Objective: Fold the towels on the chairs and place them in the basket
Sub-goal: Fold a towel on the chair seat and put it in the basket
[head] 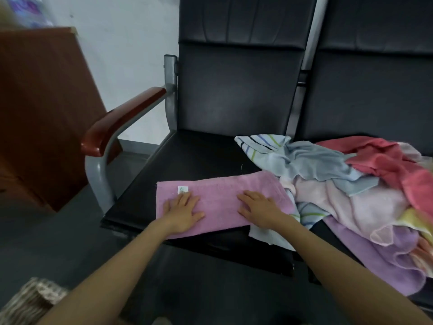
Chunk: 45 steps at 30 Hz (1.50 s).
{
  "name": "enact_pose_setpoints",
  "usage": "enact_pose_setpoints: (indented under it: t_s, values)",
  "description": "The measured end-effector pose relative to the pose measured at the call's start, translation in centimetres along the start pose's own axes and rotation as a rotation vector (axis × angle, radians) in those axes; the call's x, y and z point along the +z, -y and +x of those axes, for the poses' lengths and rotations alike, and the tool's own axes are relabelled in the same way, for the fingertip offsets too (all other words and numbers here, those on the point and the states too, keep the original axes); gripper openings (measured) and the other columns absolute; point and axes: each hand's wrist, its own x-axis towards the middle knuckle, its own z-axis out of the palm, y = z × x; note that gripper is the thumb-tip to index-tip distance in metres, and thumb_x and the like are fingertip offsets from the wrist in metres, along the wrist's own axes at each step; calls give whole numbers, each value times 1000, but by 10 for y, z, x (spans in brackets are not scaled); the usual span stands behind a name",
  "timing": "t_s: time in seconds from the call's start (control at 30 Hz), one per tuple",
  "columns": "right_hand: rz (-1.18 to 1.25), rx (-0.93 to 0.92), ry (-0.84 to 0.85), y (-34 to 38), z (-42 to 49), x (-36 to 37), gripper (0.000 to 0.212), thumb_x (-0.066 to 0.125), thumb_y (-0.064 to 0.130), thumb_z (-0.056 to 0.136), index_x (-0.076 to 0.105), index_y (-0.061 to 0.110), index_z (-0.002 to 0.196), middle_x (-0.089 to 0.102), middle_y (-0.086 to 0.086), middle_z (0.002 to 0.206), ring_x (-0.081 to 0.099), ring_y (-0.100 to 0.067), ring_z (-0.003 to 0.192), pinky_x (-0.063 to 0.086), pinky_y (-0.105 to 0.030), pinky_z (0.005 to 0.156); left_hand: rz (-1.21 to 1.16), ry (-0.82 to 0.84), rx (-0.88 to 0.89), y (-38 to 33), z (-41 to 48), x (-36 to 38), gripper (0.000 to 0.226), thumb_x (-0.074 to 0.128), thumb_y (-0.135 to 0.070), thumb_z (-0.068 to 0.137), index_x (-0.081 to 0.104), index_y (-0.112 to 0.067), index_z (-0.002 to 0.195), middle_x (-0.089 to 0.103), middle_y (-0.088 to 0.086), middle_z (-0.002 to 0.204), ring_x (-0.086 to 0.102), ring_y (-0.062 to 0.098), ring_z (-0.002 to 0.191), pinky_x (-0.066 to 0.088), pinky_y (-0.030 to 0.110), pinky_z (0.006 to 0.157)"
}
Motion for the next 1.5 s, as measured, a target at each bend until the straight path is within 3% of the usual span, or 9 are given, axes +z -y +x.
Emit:
enact_pose_setpoints:
  t_s: [0.17, 0.23, 0.3, 0.4, 0.7, 0.8, 0.97, 1.23, 1.5]
  values:
    - [-21, 21, -3, 18, -18, 0, 53, 35, 41, 99, 26, 24, 149, 18, 1, 156, 20, -23, 142, 24, -51, 111, -477, -345, -103, 30, -18, -2, 53, 45, -6, 94, 32, -16, 145, 15, 12, 154, 22, 30, 140, 24, 39, 114]
    - [-1, 37, -4, 23, -17, 0, 53, 37, 39, 99, 26, 23, 148, 18, -1, 156, 19, -24, 142, 23, -52, 111, -409, -483, -366, 35, -23, -3, 46, 51, -15, 92, 40, -6, 135, 29, 17, 143, 31, 33, 129, 33, 41, 105]
    - [24, 44, -16, 25, -16, 4, 52, 36, 37, 99, 24, 24, 149, 16, 0, 157, 15, -23, 143, 19, -53, 113, -311, -396, -546, 35, -27, -5, 48, 54, -35, 91, 45, -2, 126, 34, 17, 135, 32, 34, 123, 32, 41, 102]
    - [28, 47, -66, 25, -16, 9, 51, 33, 37, 100, 22, 25, 149, 15, 1, 157, 14, -21, 143, 16, -53, 114, -319, -303, -590, 30, -27, -9, 48, 47, -44, 93, 53, -4, 120, 36, 15, 135, 31, 32, 123, 29, 39, 102]
    - [-25, -14, -69, 43, -16, 1, 53, 47, 46, 91, 37, 33, 142, 33, 0, 146, 32, -24, 132, 28, -50, 107, -834, -582, -268, 35, -46, -34, 32, 40, -5, 95, 33, -6, 126, 55, 22, 115, 53, 28, 86, 39, 31, 72]
    - [5, -102, -20, 62, -17, 2, 55, 51, 52, 87, 40, 36, 139, 37, -1, 138, 39, -24, 124, 31, -47, 106, -812, -630, -148, 36, -57, -54, 54, 37, -1, 92, 42, -29, 138, 53, 9, 129, 56, 27, 107, 40, 25, 86]
    - [0, -180, -58, 85, -14, 15, 56, 48, 53, 90, 38, 33, 141, 34, -5, 138, 38, -27, 120, 35, -43, 101, -912, -507, -56, 5, -58, -67, 41, 38, -10, 98, 59, -32, 125, 58, 4, 113, 54, 11, 69, 43, 17, 55]
    - [309, -83, -137, 43, -16, -13, 34, 50, 36, 88, 62, 26, 118, 60, -3, 117, 57, -21, 107, 45, -36, 92, -813, -360, 95, -72, -43, -62, 45, 39, -7, 98, 45, -20, 141, 44, 5, 139, 49, 15, 106, 43, 27, 92]
    - [352, -16, -118, -12, -42, -10, 28, 45, 7, 91, 63, 9, 112, 65, -3, 102, 59, -21, 91, 47, -36, 86, -717, -182, 272, -120, -23, -33, 46, 38, -8, 99, 37, -15, 144, 47, 1, 132, 50, 11, 95, 39, 8, 69]
